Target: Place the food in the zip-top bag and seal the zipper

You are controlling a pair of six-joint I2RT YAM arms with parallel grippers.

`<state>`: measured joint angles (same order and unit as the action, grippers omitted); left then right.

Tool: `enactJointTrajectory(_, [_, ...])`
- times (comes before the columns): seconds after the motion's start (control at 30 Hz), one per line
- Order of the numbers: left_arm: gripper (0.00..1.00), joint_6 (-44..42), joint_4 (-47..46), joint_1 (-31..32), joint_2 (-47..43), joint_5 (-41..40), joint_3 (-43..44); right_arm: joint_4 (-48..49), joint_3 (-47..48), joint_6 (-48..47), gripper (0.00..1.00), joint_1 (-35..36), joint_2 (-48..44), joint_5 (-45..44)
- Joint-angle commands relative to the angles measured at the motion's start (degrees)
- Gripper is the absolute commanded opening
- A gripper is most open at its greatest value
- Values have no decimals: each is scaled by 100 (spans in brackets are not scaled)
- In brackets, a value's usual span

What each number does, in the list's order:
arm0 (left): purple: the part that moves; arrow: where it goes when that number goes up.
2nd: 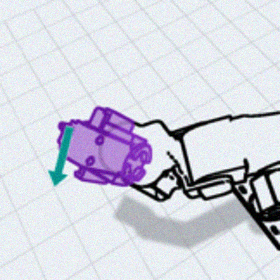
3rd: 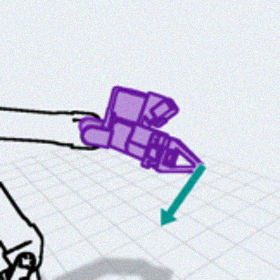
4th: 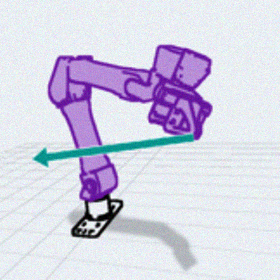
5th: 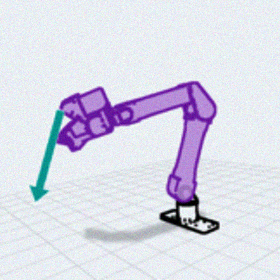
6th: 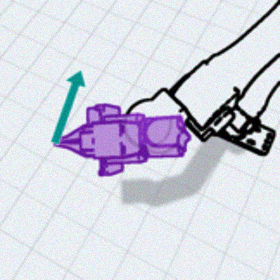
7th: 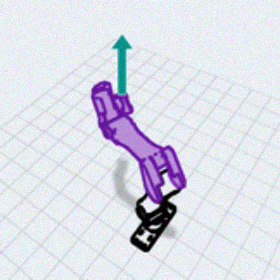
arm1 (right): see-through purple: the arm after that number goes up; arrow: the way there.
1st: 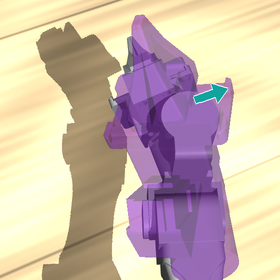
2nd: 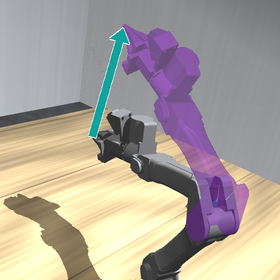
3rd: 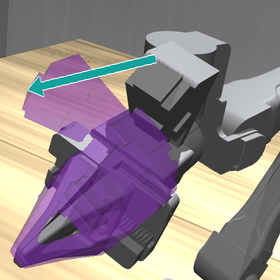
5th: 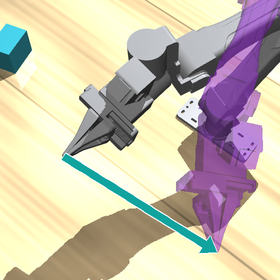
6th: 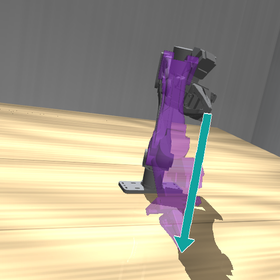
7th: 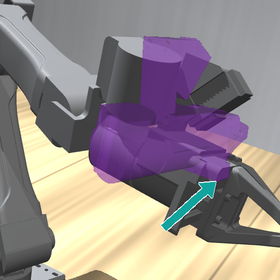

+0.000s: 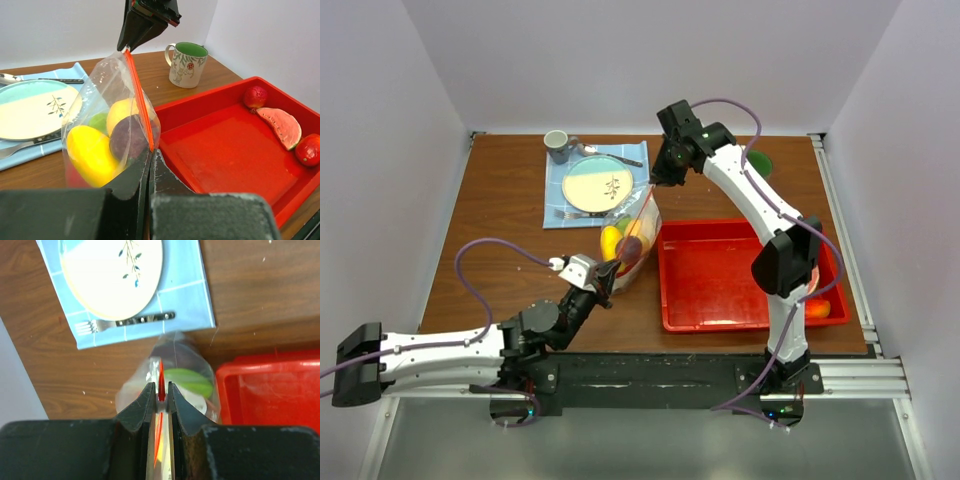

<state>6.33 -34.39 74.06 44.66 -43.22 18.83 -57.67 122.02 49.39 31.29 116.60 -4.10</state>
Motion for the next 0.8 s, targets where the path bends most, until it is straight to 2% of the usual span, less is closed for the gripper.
enactJointTrajectory(0.0, [0, 88, 11, 82, -326, -248, -64, 89, 647, -271, 5, -149, 188, -460])
enactJointTrajectory(0.3, [0, -17, 538, 73, -941, -520, 33, 335, 1123, -289, 8, -158, 504, -320])
enactJointTrajectory(0.57, [0, 70, 1241, 82, -1478, -398, 323, 950, 1166, -140, 7, -62, 557, 584])
enactJointTrajectory(0.77, [0, 53, 1391, 73, -1435, -169, 622, 1249, 1158, -87, 8, 140, 399, 1103])
